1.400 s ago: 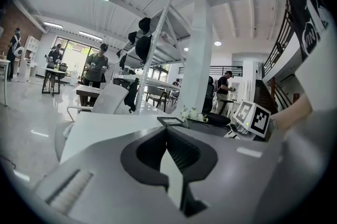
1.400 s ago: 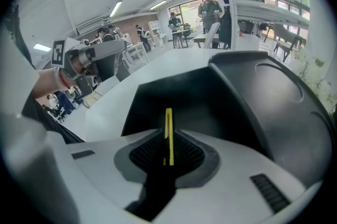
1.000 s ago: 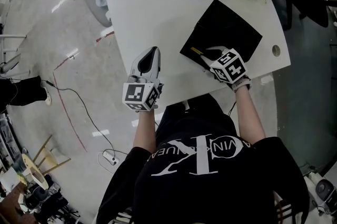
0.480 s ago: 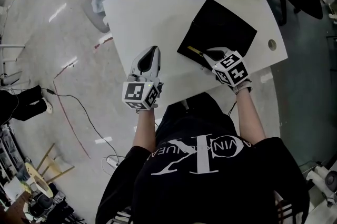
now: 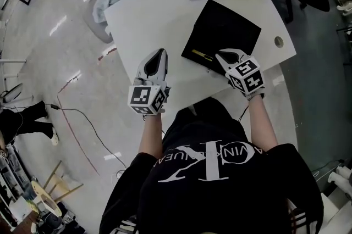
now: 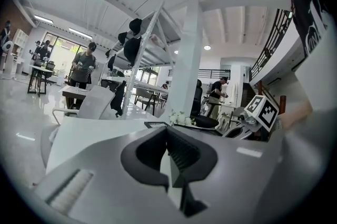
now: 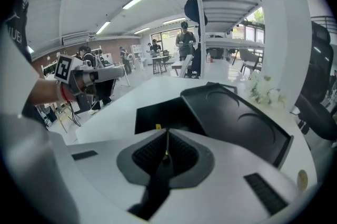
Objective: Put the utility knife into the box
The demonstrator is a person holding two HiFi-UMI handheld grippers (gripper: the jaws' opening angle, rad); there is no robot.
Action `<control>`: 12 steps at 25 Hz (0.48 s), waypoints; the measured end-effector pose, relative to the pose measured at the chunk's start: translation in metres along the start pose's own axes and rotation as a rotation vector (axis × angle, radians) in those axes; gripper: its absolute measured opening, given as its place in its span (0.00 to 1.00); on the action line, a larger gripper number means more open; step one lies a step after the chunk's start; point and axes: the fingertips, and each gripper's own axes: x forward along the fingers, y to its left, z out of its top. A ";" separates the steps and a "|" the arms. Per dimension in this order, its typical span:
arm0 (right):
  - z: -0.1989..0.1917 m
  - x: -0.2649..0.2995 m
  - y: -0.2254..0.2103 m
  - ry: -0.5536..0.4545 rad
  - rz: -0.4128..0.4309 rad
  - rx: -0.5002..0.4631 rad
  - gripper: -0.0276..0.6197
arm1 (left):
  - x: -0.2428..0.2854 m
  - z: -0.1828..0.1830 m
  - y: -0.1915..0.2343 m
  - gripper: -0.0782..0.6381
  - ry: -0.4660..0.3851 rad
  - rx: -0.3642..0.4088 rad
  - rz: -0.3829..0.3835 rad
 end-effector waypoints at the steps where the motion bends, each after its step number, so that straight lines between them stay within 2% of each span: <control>1: 0.000 -0.003 -0.001 -0.006 -0.011 -0.001 0.08 | 0.001 0.001 -0.001 0.12 -0.001 0.003 -0.004; 8: 0.007 -0.019 -0.005 -0.071 -0.045 0.019 0.07 | 0.003 0.006 -0.006 0.12 -0.008 0.012 -0.022; 12: 0.014 -0.028 -0.008 -0.133 -0.057 0.072 0.07 | 0.002 0.009 -0.007 0.12 -0.014 0.020 -0.029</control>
